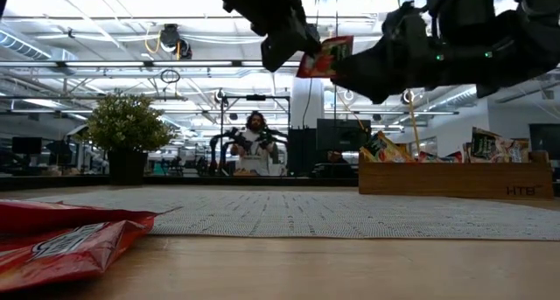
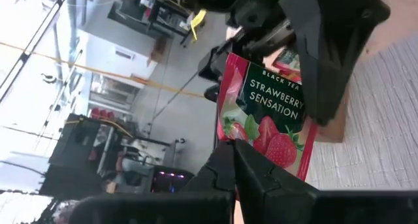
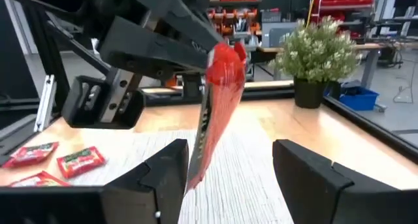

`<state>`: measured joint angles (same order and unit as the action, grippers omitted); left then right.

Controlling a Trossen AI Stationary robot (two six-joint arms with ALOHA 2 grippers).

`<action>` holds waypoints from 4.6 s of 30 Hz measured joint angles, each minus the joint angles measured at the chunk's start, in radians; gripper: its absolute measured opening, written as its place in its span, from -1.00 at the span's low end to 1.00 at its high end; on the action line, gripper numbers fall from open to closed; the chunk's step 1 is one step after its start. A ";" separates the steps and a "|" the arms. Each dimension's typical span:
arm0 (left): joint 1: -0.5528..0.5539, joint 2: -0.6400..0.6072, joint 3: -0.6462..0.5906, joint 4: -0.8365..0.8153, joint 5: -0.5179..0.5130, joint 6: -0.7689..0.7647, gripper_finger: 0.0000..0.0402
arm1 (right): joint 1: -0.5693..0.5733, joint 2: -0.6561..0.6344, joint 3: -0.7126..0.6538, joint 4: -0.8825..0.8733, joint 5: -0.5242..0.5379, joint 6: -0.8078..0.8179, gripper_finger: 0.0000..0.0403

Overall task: Pick & Place Tea
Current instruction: Put the red tea bag into the middle section of the wooden organizer

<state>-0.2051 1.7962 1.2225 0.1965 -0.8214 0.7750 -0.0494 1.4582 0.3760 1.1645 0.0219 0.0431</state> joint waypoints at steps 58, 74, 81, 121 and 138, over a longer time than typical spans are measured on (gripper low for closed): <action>0.050 -0.002 0.001 -0.101 0.067 -0.337 -0.64 | 0.031 -0.417 0.515 -1.851 0.213 0.056 -1.00; 0.121 -0.002 0.001 -0.226 0.220 -0.506 -0.85 | -0.016 -0.089 0.658 -2.291 0.185 0.086 -1.00; 0.119 -0.002 0.001 -0.240 0.222 -0.519 -0.95 | -0.018 -0.050 0.658 -2.291 0.186 0.095 -1.00; 0.126 -0.002 0.001 -0.253 0.248 -0.552 -0.85 | -0.074 0.020 0.631 -2.192 0.273 0.107 -0.64; 0.126 -0.002 0.001 -0.253 0.248 -0.567 -0.75 | -0.074 -0.002 0.631 -2.188 0.403 0.128 -0.22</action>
<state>-0.0788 1.7943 1.2236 -0.0563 -0.5735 0.2082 -0.1230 1.4566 1.0069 -1.0238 0.4245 0.1711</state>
